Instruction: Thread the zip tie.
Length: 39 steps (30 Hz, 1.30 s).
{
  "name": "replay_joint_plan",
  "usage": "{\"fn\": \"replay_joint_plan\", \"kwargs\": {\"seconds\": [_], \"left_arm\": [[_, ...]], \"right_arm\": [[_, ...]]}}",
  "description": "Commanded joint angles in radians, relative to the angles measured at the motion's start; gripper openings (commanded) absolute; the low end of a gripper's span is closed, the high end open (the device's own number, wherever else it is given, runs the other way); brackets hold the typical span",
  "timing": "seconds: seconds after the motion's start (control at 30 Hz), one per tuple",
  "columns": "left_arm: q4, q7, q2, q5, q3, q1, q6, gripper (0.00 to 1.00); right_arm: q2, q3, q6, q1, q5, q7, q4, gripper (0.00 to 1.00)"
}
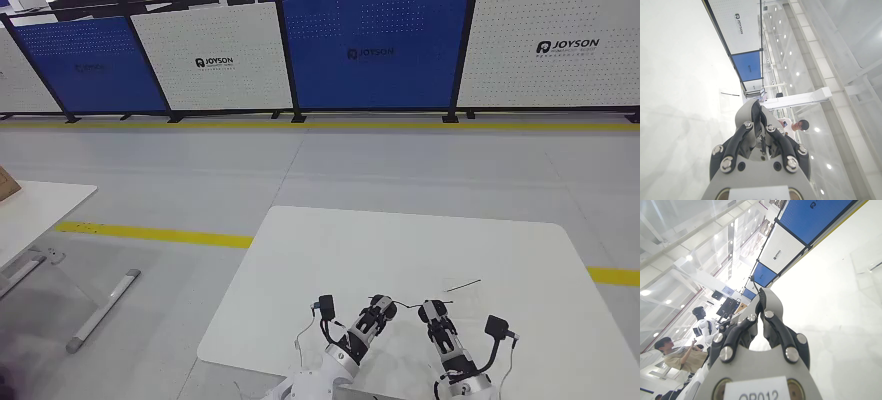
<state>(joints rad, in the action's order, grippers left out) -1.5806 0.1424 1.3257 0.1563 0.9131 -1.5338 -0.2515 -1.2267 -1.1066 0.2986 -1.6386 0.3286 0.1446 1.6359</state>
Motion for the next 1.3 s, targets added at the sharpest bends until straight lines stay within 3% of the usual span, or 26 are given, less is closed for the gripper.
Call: {"fn": "replay_joint_plan", "kwargs": {"seconds": [0.0, 0.37, 0.87, 1.27], "left_arm": [[0.000, 0.000, 0.000, 0.000, 0.000, 0.000, 0.000, 0.00], [-0.011, -0.052, -0.003, 0.040, 0.014, -0.010, 0.019, 0.00], [-0.018, -0.063, -0.004, 0.047, 0.031, -0.018, 0.014, 0.00], [-0.014, -0.056, -0.003, -0.002, 0.022, -0.017, 0.007, 0.00]], "right_arm": [[0.000, 0.000, 0.000, 0.000, 0.000, 0.000, 0.000, 0.00], [-0.005, -0.001, -0.023, -0.003, 0.014, -0.026, 0.017, 0.00], [-0.008, -0.041, -0.016, -0.047, 0.021, 0.017, 0.047, 0.00], [-0.012, -0.050, -0.041, -0.052, 0.046, 0.002, 0.054, 0.00]]}}
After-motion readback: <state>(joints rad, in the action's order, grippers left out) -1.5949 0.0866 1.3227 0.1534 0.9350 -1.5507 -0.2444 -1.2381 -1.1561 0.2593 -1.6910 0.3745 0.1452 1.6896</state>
